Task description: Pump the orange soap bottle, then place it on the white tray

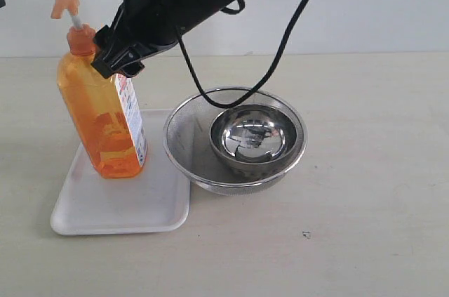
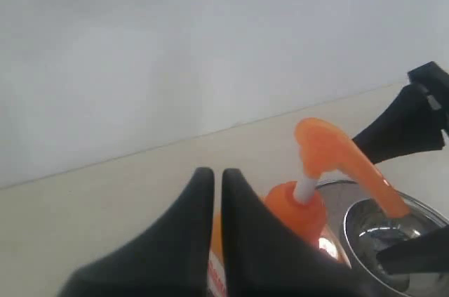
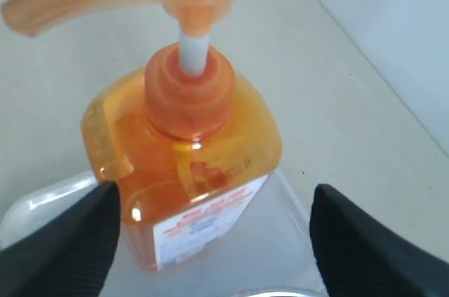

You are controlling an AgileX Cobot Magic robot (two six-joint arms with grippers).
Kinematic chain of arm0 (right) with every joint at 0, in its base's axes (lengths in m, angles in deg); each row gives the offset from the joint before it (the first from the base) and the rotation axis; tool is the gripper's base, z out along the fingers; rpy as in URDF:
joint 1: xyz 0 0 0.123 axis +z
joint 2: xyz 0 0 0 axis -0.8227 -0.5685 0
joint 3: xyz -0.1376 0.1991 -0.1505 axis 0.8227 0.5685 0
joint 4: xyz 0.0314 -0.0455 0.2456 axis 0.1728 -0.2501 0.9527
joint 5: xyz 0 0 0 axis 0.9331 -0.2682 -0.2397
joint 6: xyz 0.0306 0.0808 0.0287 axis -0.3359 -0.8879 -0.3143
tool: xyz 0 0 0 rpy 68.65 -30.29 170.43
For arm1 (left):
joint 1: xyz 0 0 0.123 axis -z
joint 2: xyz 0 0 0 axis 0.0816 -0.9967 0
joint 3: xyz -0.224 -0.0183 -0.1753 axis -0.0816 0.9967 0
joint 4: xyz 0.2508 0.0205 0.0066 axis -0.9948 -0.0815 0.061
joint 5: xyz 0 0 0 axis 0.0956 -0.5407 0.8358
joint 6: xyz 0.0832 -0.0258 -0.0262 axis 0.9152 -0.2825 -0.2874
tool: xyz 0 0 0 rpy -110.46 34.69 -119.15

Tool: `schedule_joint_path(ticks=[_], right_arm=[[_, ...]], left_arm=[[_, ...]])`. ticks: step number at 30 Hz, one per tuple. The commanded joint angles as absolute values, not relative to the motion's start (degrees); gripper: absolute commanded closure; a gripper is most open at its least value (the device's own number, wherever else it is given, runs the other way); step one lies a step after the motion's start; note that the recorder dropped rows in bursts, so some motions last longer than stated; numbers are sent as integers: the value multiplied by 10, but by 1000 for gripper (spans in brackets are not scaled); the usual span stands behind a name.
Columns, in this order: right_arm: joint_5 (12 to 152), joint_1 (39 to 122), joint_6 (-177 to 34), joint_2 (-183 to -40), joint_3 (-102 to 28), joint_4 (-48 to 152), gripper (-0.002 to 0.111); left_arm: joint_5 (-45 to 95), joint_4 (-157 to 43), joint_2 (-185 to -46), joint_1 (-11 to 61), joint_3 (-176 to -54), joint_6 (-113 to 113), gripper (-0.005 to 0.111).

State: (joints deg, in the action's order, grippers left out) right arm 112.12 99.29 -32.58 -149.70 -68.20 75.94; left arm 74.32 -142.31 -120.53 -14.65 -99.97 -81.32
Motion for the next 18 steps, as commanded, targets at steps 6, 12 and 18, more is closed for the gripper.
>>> schedule_joint_path(ticks=[6,12,18], right_arm=[[1231,992,-471,-1425,-684,548,41],[1310,983,-590,-1402,-684,377,69],[1376,933,-617,-1393,-684,363,108]], left_arm=[[749,-1445,-1201,-149,-1002,-822,102],[745,-1449,-1201,-149,-1002,-822,102],[739,-1446,-1201,-149,-1002,-822,102]])
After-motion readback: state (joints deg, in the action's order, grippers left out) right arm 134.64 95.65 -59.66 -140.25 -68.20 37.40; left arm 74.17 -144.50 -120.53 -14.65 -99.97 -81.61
